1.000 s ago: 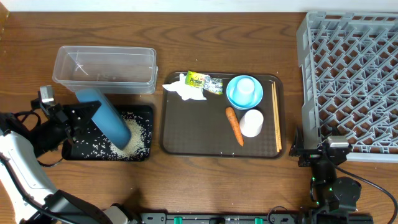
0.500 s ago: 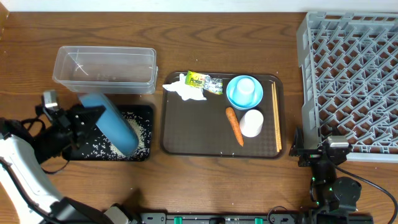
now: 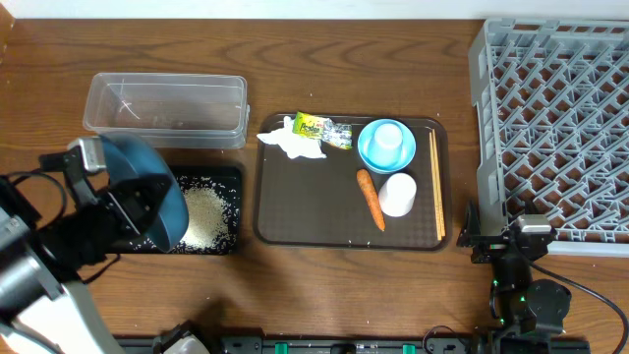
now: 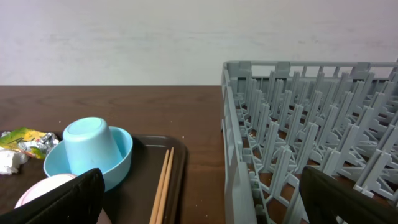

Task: Sort waste into correct bins and load items into the dishwasher rack
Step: 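Tilt the bowl over the black tray to pour out the rice, then carry the empty bowl back and set it on the dark tray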

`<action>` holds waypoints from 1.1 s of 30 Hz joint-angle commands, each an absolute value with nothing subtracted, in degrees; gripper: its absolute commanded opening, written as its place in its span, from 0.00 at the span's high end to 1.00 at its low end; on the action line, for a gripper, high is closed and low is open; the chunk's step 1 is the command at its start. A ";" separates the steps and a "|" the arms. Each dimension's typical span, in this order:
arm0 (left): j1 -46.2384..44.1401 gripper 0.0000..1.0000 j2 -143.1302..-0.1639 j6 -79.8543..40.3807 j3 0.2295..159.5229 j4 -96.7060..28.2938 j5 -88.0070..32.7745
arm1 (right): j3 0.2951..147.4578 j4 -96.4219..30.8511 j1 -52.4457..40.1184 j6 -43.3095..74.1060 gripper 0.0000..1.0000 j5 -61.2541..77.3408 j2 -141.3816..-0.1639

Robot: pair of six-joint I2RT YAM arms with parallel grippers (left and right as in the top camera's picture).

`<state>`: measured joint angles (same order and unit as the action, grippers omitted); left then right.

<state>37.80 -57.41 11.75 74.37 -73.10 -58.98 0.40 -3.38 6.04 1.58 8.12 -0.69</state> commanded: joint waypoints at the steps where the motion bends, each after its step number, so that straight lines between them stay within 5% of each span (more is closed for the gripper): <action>1: 33.50 0.94 -53.34 3.73 75.75 -70.28 -56.23 | 0.32 -3.62 6.74 0.56 0.01 8.14 -0.38; 6: 23.18 0.94 -50.41 1.28 75.75 -67.11 -54.43 | 0.32 -3.62 6.72 0.56 0.01 8.14 -0.38; 25: -29.67 0.94 -64.66 -16.14 75.72 -56.47 -14.11 | 0.32 -3.62 6.74 0.56 0.01 8.14 -0.38; 33: -41.25 0.94 -77.58 -18.11 75.72 -52.47 -5.28 | 0.32 -3.62 6.72 0.56 0.01 8.14 -0.38</action>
<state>-38.74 -74.00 -16.82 74.61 -53.25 -10.68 0.40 -3.40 6.04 1.41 8.14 -0.69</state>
